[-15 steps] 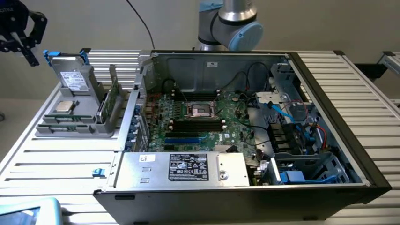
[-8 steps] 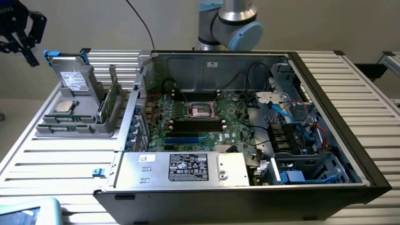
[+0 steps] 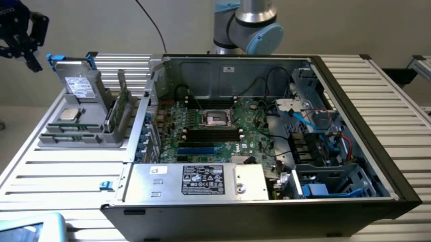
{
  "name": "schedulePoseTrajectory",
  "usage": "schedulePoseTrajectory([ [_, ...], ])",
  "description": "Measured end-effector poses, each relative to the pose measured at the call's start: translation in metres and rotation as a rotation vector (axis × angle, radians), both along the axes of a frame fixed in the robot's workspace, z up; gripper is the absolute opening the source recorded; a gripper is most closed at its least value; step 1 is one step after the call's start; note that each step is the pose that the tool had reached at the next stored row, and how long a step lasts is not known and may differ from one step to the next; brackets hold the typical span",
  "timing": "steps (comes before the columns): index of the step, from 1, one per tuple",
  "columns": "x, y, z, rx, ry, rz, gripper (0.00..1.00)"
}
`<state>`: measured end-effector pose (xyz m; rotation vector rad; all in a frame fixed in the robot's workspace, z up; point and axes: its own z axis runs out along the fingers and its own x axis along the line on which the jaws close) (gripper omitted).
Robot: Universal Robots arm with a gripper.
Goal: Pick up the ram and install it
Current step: 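Pick up the ram and move it above insertion slot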
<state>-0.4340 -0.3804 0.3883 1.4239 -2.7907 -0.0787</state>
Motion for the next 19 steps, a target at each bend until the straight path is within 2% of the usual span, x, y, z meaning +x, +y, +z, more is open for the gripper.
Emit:
schedulePoseTrajectory([
  [19,0.0,0.0,-0.0023,-0.0004,0.0,0.346,0.11],
])
